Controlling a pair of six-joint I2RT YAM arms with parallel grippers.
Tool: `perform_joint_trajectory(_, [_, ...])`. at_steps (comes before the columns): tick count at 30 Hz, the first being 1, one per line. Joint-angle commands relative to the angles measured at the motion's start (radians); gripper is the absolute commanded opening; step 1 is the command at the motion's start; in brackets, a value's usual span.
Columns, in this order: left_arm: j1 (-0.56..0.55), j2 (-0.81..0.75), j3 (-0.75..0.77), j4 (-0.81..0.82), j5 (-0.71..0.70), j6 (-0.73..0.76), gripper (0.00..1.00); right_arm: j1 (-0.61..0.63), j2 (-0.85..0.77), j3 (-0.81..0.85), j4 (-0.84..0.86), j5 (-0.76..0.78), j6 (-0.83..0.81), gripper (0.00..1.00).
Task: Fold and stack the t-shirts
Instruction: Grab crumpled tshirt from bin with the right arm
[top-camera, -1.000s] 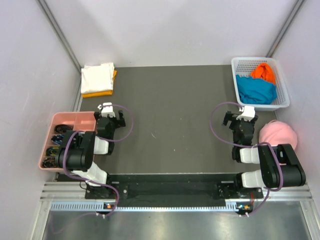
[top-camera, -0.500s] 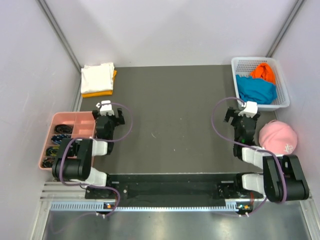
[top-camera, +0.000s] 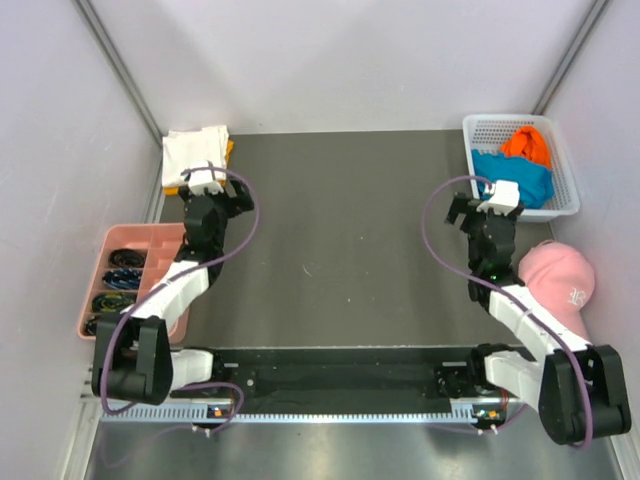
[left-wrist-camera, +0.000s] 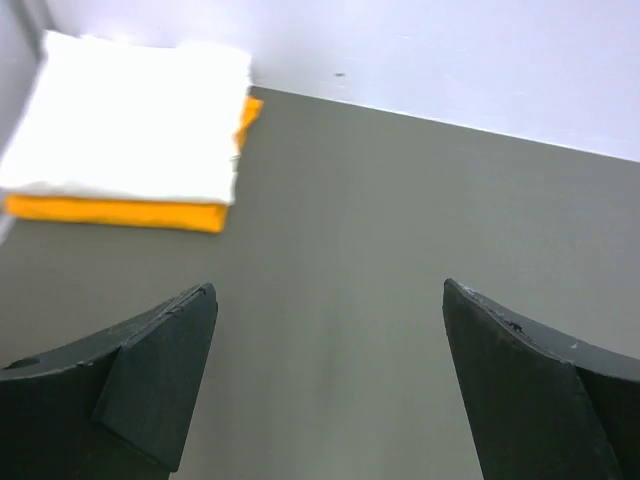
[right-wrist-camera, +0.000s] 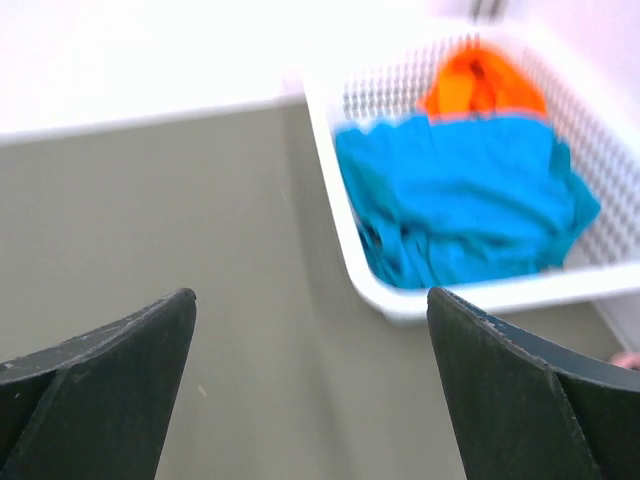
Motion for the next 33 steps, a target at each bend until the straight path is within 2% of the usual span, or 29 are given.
perform_joint_trajectory(1, [-0.025,-0.020,0.090,-0.157,0.110,-0.079,0.99,0.016,-0.047,0.183,-0.244,0.051,0.061,0.99])
perform_joint_trajectory(5, [-0.030,-0.107,0.055,-0.130,0.087,-0.134,0.99,0.016,-0.001,0.369,-0.485,0.071,0.121,0.99])
perform_joint_trajectory(10, [-0.030,-0.135,0.112,-0.245,0.151,-0.124,0.99,0.016,0.011,0.390,-0.491,0.103,0.139,0.99])
perform_joint_trajectory(14, [-0.030,-0.112,0.205,-0.369,0.203,-0.150,0.99,0.016,0.072,0.476,-0.543,0.114,0.148,0.99])
perform_joint_trajectory(17, [-0.030,-0.117,0.250,-0.431,0.124,-0.189,0.99,0.017,0.123,0.542,-0.620,0.138,0.167,0.99])
perform_joint_trajectory(22, [-0.028,-0.170,0.213,-0.427,-0.022,-0.263,0.99,0.016,0.191,0.630,-0.706,0.163,0.156,0.99])
perform_joint_trajectory(28, [-0.028,-0.151,0.152,-0.376,0.001,-0.266,0.99,-0.004,0.229,0.687,-0.732,0.243,0.159,0.99])
perform_joint_trajectory(30, [-0.028,-0.135,0.139,-0.377,0.008,-0.280,0.99,-0.059,0.258,0.757,-0.791,0.209,0.193,0.99])
perform_joint_trajectory(33, [-0.028,-0.120,0.090,-0.325,0.033,-0.324,0.99,-0.130,0.353,0.906,-0.966,0.144,0.248,0.99])
